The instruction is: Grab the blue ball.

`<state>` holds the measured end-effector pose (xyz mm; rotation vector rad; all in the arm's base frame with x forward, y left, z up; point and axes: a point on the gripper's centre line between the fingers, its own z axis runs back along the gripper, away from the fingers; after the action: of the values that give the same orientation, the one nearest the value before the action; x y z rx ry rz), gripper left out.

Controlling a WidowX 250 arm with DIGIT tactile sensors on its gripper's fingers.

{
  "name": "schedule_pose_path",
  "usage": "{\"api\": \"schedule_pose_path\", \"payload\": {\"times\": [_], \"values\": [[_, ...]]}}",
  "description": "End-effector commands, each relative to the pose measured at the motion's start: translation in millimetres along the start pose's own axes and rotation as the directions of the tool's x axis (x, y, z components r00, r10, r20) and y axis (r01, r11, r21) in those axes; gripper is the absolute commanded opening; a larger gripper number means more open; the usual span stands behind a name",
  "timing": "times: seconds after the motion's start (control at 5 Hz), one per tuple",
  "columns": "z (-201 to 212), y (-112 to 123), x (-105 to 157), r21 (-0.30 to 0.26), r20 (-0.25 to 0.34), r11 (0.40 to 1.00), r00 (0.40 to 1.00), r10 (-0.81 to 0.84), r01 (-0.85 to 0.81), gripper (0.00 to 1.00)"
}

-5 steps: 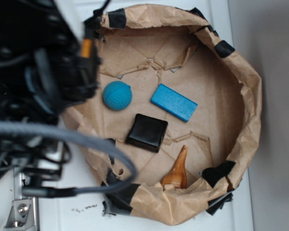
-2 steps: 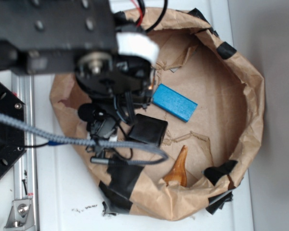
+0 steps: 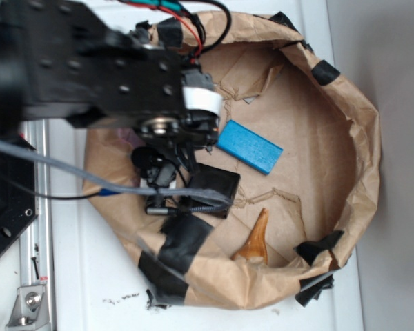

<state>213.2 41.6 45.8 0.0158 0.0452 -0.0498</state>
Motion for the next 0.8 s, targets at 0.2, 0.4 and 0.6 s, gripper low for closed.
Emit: {"api": "schedule_pose_path", "payload": {"times": [0.2, 0.4, 0.6], "values": [[-23.2, -7.0, 6.0, -0.009, -0.084, 1.000, 0.996, 0.010, -0.011, 0.00], [-17.9, -9.9, 4.4, 0.010, -0.063, 1.000, 0.998, -0.003, 0.004, 0.00], [-16.8, -9.6, 3.7, 0.036, -0.051, 0.999, 0.999, -0.010, 0.012, 0.00]]}}
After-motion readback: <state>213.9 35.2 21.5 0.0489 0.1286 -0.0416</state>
